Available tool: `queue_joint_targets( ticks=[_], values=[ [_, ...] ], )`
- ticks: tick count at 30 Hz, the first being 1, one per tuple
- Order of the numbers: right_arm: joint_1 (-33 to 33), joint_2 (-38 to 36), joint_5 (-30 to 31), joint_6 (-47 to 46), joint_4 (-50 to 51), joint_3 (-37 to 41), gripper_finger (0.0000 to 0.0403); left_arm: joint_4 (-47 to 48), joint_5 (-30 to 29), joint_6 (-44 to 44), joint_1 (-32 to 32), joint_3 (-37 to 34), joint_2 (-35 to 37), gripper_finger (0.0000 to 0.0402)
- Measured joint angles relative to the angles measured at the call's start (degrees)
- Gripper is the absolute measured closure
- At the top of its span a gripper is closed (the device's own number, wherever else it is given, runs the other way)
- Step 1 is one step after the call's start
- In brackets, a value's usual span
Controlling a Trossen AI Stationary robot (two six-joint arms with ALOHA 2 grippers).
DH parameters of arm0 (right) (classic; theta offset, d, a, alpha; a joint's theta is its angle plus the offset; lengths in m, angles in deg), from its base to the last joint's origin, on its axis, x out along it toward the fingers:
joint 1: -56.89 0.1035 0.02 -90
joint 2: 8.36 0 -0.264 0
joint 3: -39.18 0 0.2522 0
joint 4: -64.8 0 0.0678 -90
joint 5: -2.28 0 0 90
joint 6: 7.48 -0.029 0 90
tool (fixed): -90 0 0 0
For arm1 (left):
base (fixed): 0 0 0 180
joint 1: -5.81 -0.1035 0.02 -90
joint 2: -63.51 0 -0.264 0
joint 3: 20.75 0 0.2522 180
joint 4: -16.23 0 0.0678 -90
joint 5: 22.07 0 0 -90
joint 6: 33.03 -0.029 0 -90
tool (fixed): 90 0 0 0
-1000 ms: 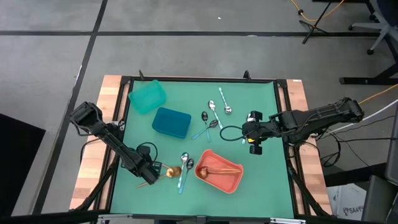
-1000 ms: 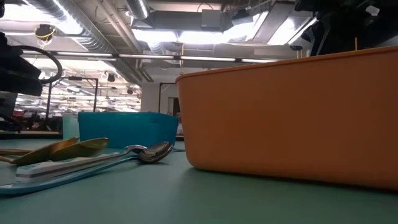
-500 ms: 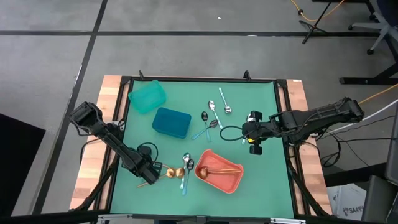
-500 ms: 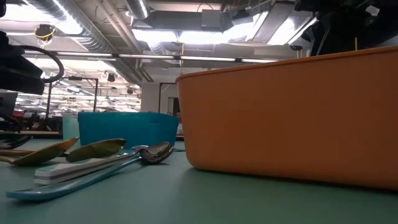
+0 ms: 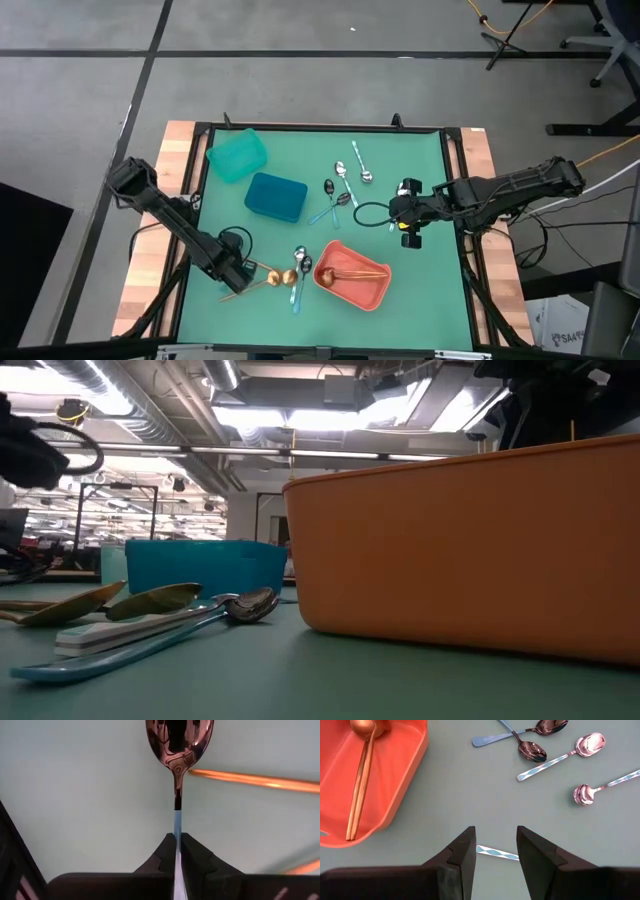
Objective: Sort silverware by color (type)
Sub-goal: Put the blue spoon into the transparent green bin
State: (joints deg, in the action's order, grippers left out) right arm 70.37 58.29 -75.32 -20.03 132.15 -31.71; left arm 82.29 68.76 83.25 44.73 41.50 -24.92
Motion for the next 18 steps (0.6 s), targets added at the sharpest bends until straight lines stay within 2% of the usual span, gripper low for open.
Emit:
queue_joint_targets(
  ticks=[9, 18],
  values=[
    [0.02, 0.00, 0.00, 0.00, -0.13, 0.00, 0.0272, 0.04, -4.01, -4.39, -0.93, 0.13, 6.64, 0.0395],
    [0.02, 0.00, 0.00, 0.00, -0.17, 0.00, 0.0272, 1.91, -13.46, -9.74, -6.05, 0.17, 14.11, 0.0395]
  ],
)
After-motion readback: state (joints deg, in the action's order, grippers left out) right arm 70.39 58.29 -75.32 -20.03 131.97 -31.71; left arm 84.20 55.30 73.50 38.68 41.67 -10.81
